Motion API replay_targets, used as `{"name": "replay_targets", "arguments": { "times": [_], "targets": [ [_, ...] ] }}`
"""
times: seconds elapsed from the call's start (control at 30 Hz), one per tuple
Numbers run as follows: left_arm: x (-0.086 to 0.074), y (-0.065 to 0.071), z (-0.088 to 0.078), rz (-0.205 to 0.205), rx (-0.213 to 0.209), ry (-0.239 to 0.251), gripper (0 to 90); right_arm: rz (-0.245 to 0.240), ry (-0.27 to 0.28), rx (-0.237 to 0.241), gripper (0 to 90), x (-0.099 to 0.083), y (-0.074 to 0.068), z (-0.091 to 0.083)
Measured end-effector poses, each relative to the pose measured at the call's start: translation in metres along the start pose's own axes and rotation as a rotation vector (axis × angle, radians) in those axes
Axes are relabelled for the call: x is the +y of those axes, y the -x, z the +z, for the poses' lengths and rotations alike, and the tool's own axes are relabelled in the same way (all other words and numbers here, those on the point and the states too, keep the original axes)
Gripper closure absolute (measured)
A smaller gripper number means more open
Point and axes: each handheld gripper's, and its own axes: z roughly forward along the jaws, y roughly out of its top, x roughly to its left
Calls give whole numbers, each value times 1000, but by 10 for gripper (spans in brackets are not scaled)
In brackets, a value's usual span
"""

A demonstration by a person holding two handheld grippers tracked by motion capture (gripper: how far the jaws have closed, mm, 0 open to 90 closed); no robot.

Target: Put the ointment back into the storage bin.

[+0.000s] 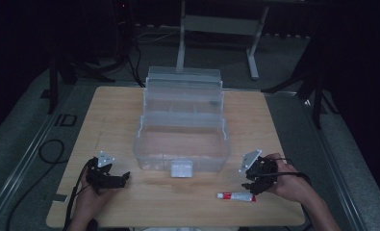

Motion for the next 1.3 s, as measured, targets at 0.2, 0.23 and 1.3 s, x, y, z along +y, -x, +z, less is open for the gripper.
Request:
{"name": "replay_targets", "arguments": {
  "times": [0.2, 0.23, 1.3],
  "targets": [
    [0, 0, 0, 0, 0, 0, 32, -21, -13, 5, 367, 5, -2, 4],
    [0, 0, 0, 0, 0, 0, 32, -27, -19, 6, 367, 6, -2, 5],
    [0, 0, 0, 0, 0, 0, 32, -142, -103, 50, 482, 20, -18, 29]
  ]
}}
